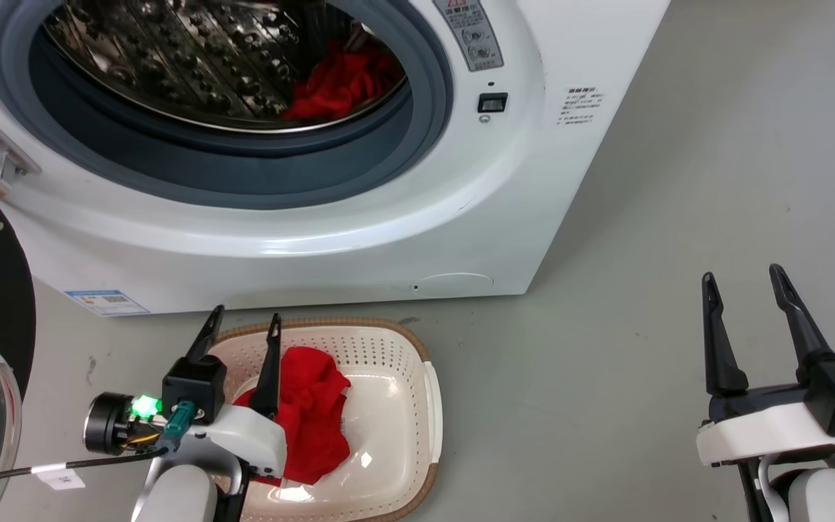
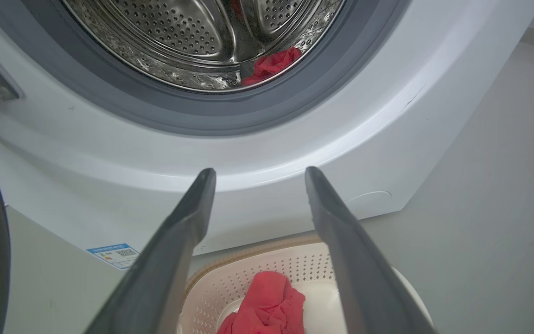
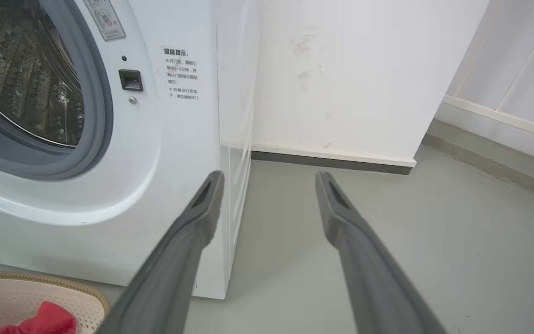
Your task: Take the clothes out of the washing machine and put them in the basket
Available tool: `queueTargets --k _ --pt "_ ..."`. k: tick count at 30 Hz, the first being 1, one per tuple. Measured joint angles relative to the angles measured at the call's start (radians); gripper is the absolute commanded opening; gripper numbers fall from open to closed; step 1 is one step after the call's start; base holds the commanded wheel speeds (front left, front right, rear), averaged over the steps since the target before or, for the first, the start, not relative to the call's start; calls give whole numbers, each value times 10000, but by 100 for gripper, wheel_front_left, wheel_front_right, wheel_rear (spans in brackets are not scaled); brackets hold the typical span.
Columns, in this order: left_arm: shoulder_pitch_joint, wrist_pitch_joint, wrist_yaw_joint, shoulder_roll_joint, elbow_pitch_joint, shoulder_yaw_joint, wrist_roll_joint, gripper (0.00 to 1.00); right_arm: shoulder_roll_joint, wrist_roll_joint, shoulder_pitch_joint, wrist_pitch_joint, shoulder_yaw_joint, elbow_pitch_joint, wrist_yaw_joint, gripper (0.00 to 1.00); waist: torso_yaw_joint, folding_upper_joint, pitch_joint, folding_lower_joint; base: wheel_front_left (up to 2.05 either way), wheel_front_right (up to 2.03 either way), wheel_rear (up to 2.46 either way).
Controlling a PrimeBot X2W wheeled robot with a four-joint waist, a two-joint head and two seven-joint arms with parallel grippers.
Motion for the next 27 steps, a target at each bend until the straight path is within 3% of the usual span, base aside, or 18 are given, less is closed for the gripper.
queueTargets --k 7,13,22,27 --pt "-142 2 -309 102 -591 198 142 100 0 142 82 0 132 -13 0 100 -202 0 96 0 0 0 0" --pt "-1548 0 -736 660 -253 186 209 100 -2 399 -152 -2 215 -157 -2 100 -521 0 787 2 0 0 0" --pt "-4717 1089 -1175 2297 663 -359 324 100 -4 880 -568 0 286 -242 -2 100 -1272 0 2230 3 0 0 0" --pt "-6729 2220 -1227 3342 826 -1005 -240 100 -6 1275 -881 -2 433 -370 -2 100 -1792 0 3072 4 0 0 0"
